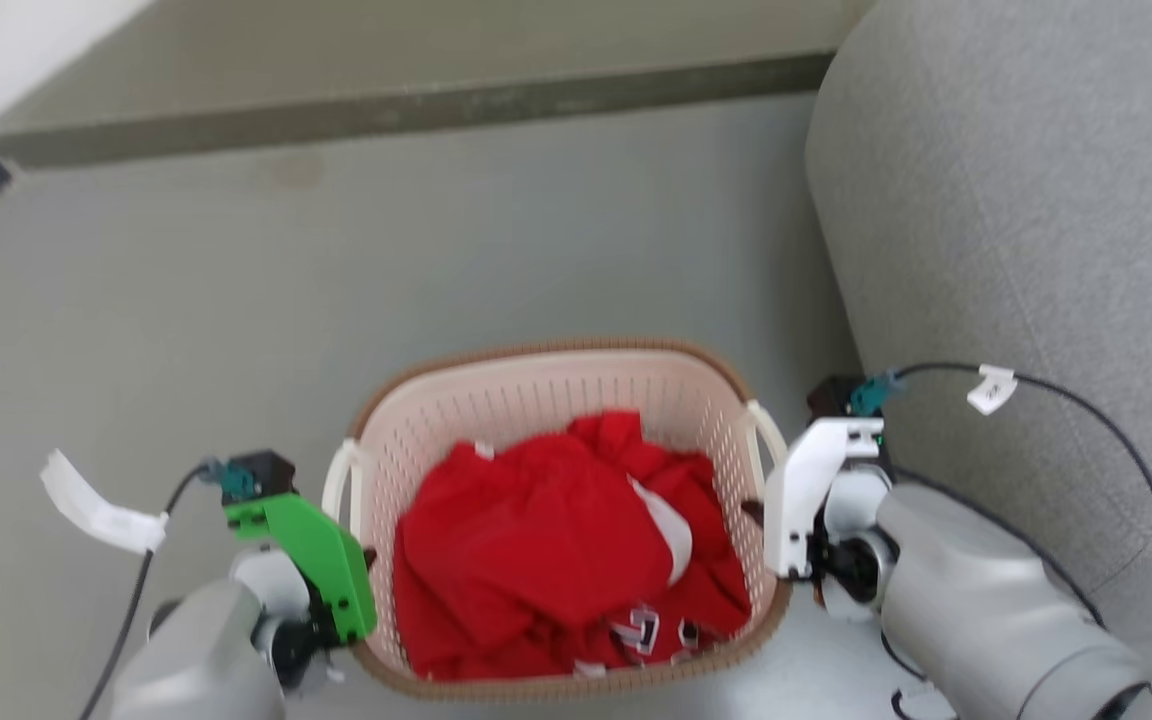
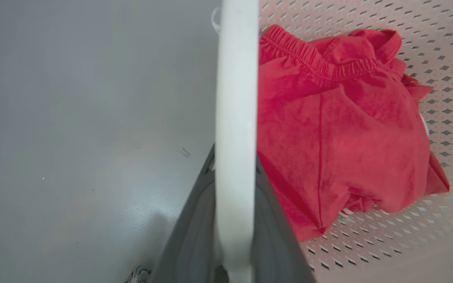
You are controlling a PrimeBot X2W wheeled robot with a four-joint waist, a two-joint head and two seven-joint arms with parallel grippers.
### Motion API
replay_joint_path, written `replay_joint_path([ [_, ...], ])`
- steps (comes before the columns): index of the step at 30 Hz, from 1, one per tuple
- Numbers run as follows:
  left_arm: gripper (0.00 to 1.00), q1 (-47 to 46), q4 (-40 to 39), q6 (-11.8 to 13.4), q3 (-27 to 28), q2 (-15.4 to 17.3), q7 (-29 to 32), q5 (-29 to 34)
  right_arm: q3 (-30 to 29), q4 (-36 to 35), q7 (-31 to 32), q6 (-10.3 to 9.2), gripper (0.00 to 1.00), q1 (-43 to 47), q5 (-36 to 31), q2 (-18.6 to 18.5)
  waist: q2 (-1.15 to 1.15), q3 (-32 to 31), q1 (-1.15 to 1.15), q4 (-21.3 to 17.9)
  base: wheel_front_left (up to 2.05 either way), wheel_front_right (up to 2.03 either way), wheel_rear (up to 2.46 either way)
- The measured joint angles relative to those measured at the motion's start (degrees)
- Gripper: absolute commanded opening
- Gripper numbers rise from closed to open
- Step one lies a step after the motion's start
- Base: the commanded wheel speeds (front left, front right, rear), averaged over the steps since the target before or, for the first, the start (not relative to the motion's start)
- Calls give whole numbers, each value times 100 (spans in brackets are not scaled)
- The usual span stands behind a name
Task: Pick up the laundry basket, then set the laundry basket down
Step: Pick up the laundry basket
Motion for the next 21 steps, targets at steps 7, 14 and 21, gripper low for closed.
replay_joint_path([
  [7, 0, 402, 186, 0, -35, -79, 114, -126, 134, -4, 175, 8, 0, 436, 100, 4, 0, -582, 0, 11, 0, 0, 0],
  [14, 0, 575, 281, 0, -38, -116, 182, -160, 187, -26, 290, 8, 0, 641, 178, 11, 0, -1071, 0, -3, 0, 0, 0],
  [21, 0, 575, 313, 0, -36, -121, 190, -171, 222, -45, 302, 7, 0, 641, 189, 11, 0, -1271, 0, -35, 0, 0, 0],
])
